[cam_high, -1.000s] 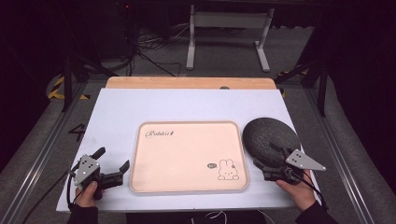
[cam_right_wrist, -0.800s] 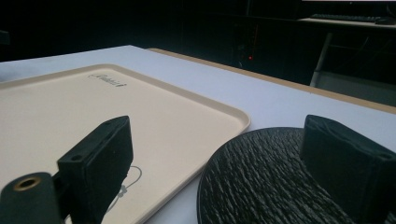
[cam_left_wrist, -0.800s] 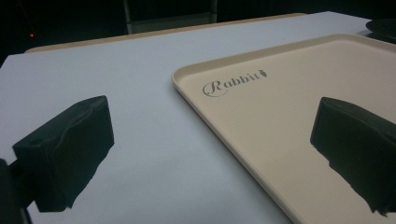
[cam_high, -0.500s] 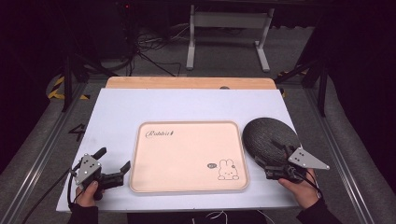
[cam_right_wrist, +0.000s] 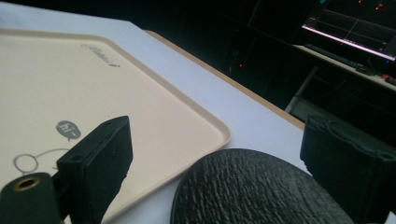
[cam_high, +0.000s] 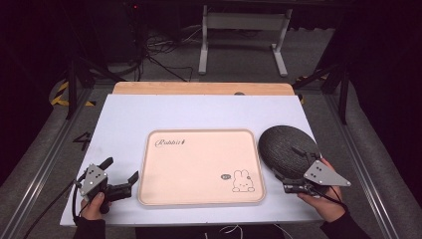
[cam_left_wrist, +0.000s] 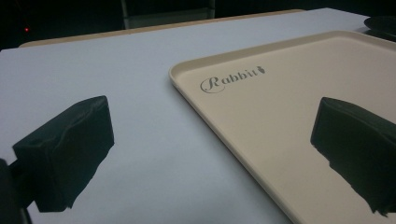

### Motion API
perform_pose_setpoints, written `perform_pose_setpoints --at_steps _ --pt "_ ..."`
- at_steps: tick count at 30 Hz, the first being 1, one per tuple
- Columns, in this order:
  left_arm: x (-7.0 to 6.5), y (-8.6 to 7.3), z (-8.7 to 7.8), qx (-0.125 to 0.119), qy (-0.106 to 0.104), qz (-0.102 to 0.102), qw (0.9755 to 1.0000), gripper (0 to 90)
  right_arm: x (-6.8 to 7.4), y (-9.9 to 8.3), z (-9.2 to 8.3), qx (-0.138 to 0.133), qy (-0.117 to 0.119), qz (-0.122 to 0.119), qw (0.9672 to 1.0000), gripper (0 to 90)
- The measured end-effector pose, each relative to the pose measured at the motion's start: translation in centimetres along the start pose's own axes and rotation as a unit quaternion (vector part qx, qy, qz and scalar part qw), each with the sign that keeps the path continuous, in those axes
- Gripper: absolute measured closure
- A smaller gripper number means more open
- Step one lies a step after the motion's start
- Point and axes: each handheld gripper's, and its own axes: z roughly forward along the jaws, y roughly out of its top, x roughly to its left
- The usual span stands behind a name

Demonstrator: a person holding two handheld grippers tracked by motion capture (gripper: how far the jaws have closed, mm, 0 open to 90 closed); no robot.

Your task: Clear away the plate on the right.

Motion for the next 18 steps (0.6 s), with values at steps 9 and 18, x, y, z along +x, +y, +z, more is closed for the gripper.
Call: perform_pose_setpoints --at_steps 9,18 --pt "0.01 0.01 0.01 0.001 -0.002 0.001 1.0 0.4 -0.2 0.44 -0.25 0.001 -0.03 -0.096 0.9949 10.1" --pt "0.0 0.01 0.01 0.0 -0.002 0.002 1.0 0.4 0.46 0.3 -0.68 0.009 -0.05 -0.218 0.9746 10.2"
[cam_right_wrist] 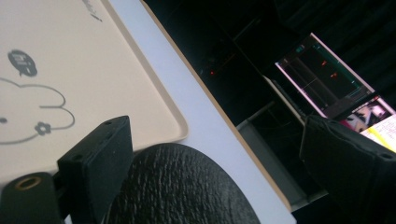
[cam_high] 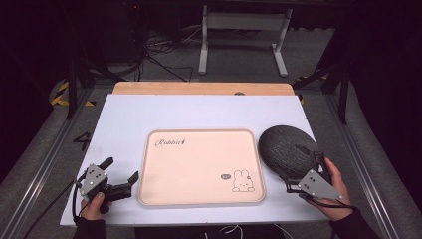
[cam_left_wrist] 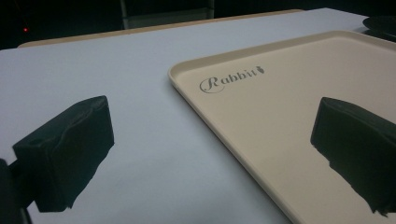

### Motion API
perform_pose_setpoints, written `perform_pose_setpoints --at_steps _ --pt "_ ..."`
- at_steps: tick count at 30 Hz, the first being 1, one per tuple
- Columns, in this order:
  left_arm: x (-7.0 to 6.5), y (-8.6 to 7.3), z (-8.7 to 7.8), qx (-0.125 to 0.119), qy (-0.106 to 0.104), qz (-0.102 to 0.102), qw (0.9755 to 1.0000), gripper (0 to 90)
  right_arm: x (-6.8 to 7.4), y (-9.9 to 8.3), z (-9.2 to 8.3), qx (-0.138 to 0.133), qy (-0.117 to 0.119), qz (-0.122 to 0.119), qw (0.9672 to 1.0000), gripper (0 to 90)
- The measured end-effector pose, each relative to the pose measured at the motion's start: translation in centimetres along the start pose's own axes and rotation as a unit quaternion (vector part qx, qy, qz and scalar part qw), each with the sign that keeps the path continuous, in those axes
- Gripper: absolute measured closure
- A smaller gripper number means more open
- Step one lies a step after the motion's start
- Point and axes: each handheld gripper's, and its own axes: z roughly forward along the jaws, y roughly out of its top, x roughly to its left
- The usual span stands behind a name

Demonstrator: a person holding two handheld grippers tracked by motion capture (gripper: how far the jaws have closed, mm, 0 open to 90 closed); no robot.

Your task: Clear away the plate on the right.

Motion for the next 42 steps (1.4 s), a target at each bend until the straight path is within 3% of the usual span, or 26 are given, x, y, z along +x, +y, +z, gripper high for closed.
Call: perform_pose_setpoints --at_steps 6,7,11,16,17,22,24,26,30,42 --pt "0.0 0.0 0.0 0.0 0.0 -0.001 1.0 0.4 0.2 -0.6 -0.5 0.006 -0.003 -0.064 0.9979 13.0" --pt "0.0 0.0 0.0 0.0 0.0 0.0 1.0 0.4 0.2 -0.6 -0.5 0.006 -0.003 -0.064 0.9979 13.0" --pt "0.0 0.0 0.0 0.0 0.0 0.001 1.0 0.4 0.6 -0.8 -0.7 0.018 -0.005 -0.107 0.9941 14.9" --pt "0.0 0.0 0.0 0.0 0.0 0.0 1.0 0.4 1.5 -1.4 -0.7 0.034 -0.004 -0.176 0.9838 18.3" --pt "0.0 0.0 0.0 0.0 0.0 0.0 1.0 0.4 1.5 -1.4 -0.7 0.034 -0.004 -0.176 0.9838 18.3" --pt "0.0 0.0 0.0 0.0 0.0 -0.002 1.0 0.4 2.1 -1.8 -0.6 0.053 -0.001 -0.203 0.9777 19.6" --pt "0.0 0.0 0.0 -0.001 0.0 -0.002 1.0 0.4 2.3 -1.7 -0.7 0.054 -0.003 -0.22 0.9739 20.4" --pt "0.0 0.0 0.0 -0.001 0.0 -0.002 1.0 0.4 2.6 -1.7 -0.7 0.057 -0.002 -0.23 0.9716 20.9" --pt "0.0 0.0 0.0 -0.001 0.0 -0.001 1.0 0.4 2.9 -1.6 -0.8 0.066 0.002 -0.233 0.9703 24.3" --pt "0.0 0.0 0.0 0.0 -0.001 -0.002 1.0 0.4 4.1 -1.9 -1.0 0.066 0.031 -0.219 0.973 27.8"
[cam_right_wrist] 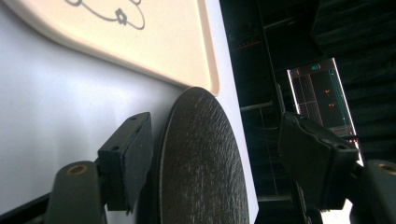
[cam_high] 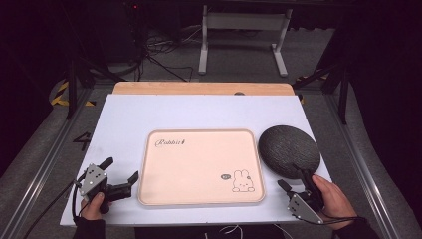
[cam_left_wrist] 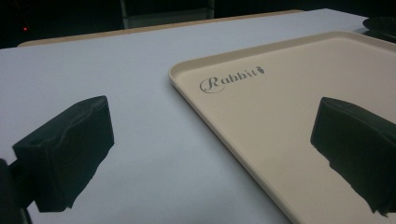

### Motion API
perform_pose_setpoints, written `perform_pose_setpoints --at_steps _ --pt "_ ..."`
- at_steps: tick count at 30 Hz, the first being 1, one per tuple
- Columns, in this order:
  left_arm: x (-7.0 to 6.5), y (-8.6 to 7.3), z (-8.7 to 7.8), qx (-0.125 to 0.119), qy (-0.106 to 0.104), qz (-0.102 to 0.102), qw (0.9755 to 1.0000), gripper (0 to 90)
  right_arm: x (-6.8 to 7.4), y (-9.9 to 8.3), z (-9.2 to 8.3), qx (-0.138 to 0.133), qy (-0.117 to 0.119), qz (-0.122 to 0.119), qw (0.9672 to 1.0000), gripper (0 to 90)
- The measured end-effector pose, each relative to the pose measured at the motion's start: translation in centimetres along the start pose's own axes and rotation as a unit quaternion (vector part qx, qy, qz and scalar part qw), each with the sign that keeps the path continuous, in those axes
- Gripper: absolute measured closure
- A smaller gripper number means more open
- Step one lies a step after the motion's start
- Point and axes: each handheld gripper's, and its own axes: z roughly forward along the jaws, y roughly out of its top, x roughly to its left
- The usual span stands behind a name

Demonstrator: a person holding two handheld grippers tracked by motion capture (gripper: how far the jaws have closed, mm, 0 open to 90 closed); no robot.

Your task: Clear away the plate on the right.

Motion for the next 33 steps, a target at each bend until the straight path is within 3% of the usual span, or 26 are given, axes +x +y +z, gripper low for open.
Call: perform_pose_setpoints --at_steps 9,14,18,22,24,25,33 --pt "0.0 0.0 0.0 0.0 0.0 -0.001 1.0 0.4 1.0 -1.3 1.2 0.045 0.004 -0.025 0.9987 39.9" --pt "0.0 0.0 0.0 0.0 0.001 -0.002 1.0 0.4 1.2 -1.7 1.5 0.056 0.001 -0.03 0.998 42.6" --pt "0.0 0.0 0.0 0.0 0.001 -0.001 1.0 0.4 1.5 -2.0 1.9 0.073 -0.014 -0.062 0.9953 46.5" --pt "0.0 0.0 0.0 -0.001 0.001 -0.003 1.0 0.4 1.7 -2.1 2.3 0.084 -0.011 -0.061 0.9945 49.7" --pt "0.0 0.0 0.0 -0.001 0.001 -0.003 1.0 0.4 1.6 -2.1 2.4 0.085 -0.014 -0.069 0.9938 49.5" --pt "0.0 0.0 0.0 -0.002 0.001 -0.003 1.0 0.4 1.6 -2.2 2.6 0.086 -0.009 -0.073 0.9935 54.1" --pt "0.2 0.0 -0.1 -0.004 -0.002 -0.008 1.0 0.4 1.7 -2.4 2.9 0.081 0.015 -0.088 0.9927 65.9"
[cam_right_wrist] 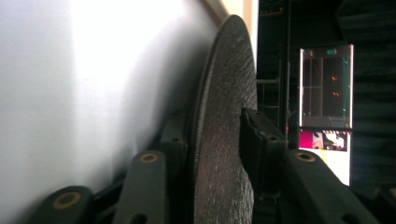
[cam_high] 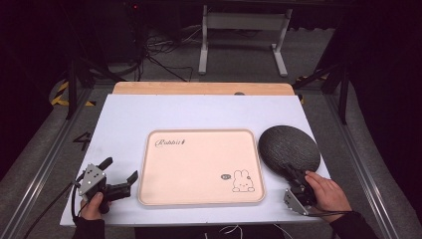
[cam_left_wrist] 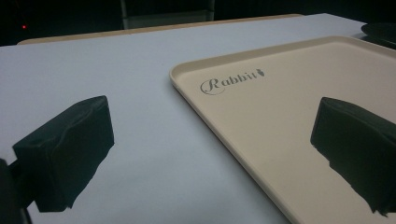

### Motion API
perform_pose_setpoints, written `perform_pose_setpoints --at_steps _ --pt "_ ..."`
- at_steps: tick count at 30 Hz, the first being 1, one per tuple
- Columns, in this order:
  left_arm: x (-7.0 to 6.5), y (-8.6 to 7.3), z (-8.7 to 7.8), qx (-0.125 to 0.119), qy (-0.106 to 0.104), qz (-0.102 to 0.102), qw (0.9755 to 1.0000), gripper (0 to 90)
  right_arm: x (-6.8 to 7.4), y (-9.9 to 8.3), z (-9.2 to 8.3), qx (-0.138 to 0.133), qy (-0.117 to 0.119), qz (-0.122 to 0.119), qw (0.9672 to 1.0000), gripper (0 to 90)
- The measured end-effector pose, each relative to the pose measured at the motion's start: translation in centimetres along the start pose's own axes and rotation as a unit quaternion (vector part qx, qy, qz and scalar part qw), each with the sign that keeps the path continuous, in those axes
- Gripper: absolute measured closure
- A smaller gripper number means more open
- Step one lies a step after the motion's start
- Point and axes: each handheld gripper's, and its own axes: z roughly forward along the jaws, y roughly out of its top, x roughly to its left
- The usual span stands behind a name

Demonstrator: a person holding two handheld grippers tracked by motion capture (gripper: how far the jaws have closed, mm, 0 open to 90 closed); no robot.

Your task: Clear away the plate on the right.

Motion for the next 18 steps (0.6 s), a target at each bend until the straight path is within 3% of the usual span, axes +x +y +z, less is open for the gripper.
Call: perform_pose_setpoints --at_steps 8,18 --pt "0.02 -0.02 0.0 -0.002 0.001 -0.004 1.0 0.4 0.38 0.21 0.06 0.007 0.006 -0.018 0.9998 75.4" --pt "0.05 -0.02 -0.02 -0.002 0.002 -0.005 1.0 0.4 0.63 0.13 0.16 0.005 0.011 -0.014 0.9998 81.4"
